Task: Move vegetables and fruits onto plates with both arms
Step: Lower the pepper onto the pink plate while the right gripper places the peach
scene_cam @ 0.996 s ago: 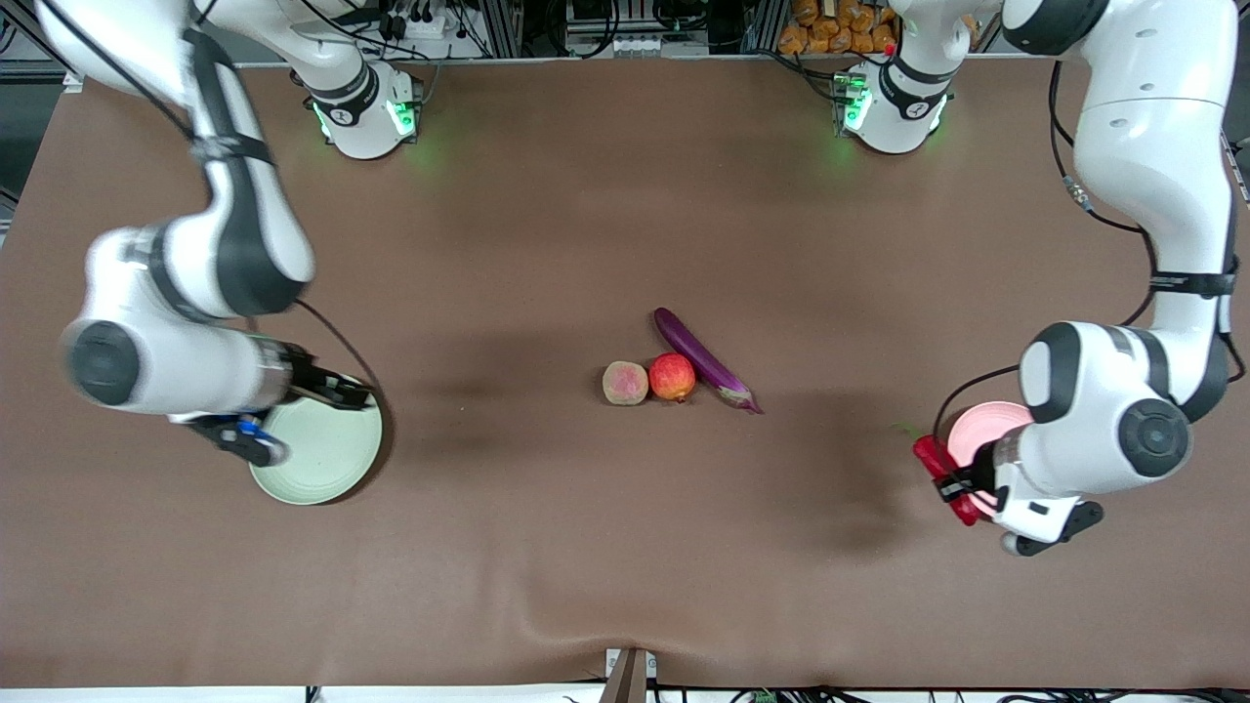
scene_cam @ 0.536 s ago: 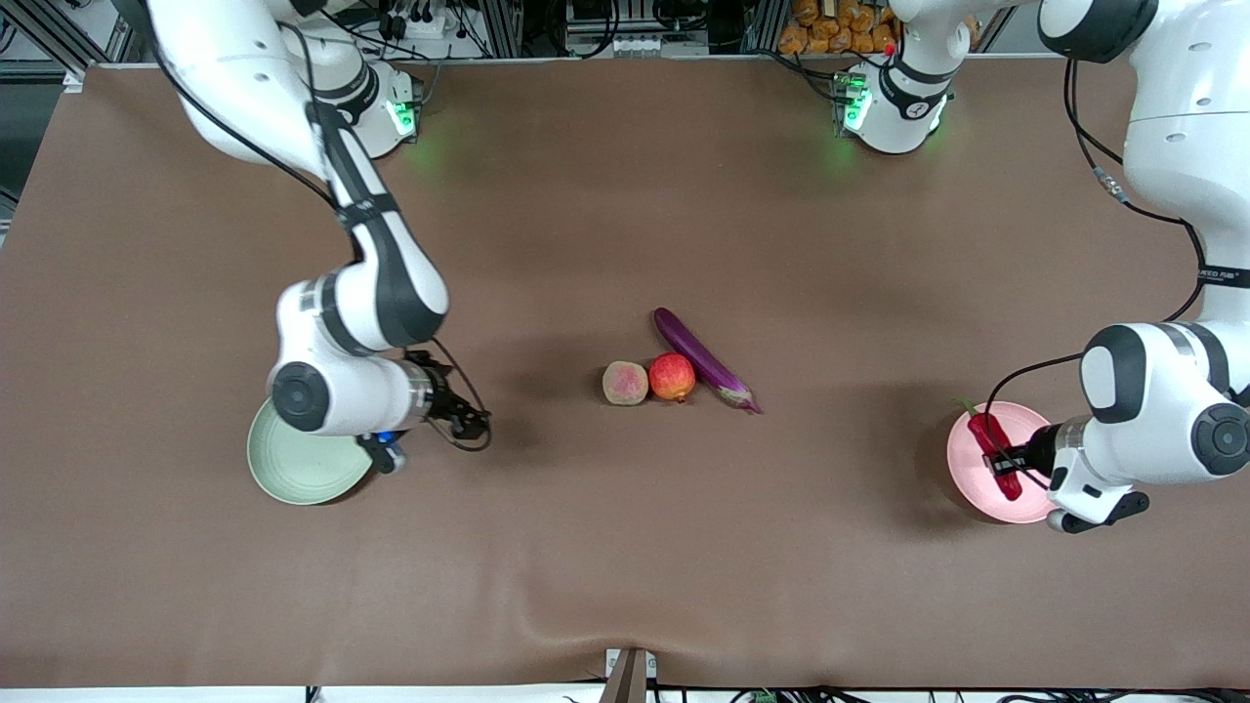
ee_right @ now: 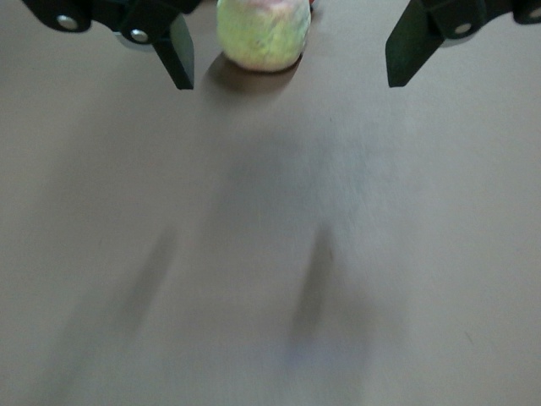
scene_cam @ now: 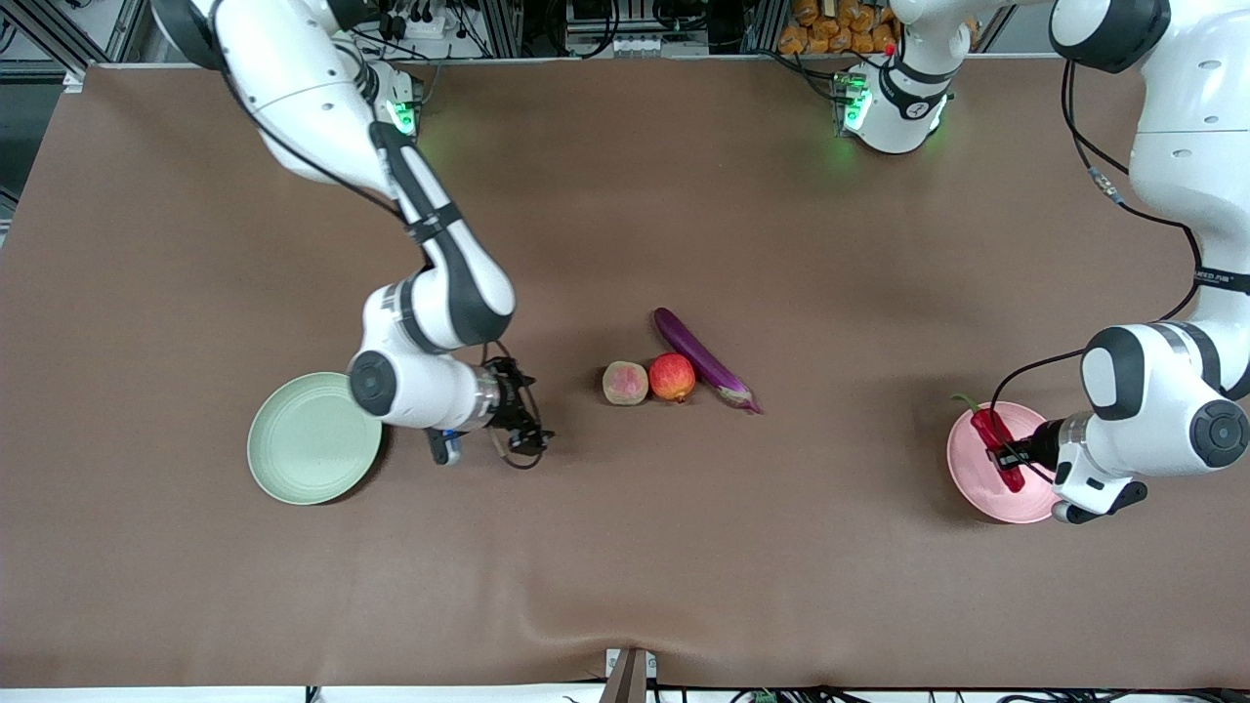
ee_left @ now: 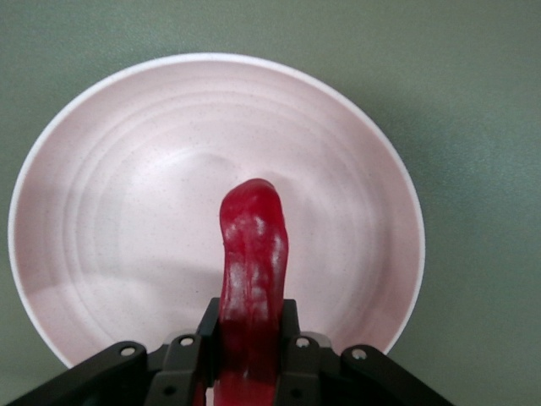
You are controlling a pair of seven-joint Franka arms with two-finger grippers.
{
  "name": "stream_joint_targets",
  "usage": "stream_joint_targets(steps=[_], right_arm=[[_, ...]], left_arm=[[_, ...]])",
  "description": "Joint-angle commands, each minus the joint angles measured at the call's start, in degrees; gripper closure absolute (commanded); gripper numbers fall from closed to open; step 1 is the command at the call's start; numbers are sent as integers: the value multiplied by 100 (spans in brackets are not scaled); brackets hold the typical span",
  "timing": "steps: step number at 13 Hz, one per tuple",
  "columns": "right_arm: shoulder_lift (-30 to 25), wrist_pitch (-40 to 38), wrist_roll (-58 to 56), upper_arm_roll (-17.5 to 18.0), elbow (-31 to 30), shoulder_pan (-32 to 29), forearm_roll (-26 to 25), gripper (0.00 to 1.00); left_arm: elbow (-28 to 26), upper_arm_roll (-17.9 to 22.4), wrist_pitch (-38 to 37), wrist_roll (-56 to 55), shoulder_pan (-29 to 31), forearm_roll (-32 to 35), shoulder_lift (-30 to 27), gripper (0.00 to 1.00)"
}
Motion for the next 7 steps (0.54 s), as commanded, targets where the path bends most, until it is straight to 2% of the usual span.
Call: stream_joint_targets(steps=[1,2,3,4,7], right_arm=[[183,266,437,-46,145,241,150,0],[192,285,586,-46,145,311,220,0],[201,285,700,-46,145,382,299,0],[253,294,762,-46,162,443,352,0],[402,819,903,-46,162,697,484,0]], left_arm=[[-13,-76,42,18,27,109,31,97],[-13,-85,51,18,18,91,66,71],[-13,-85,112,0,18,82,66,28],[-13,-85,156,-52,18,65,40,0],[5,-129,148,-271,-61,56,-57,0]])
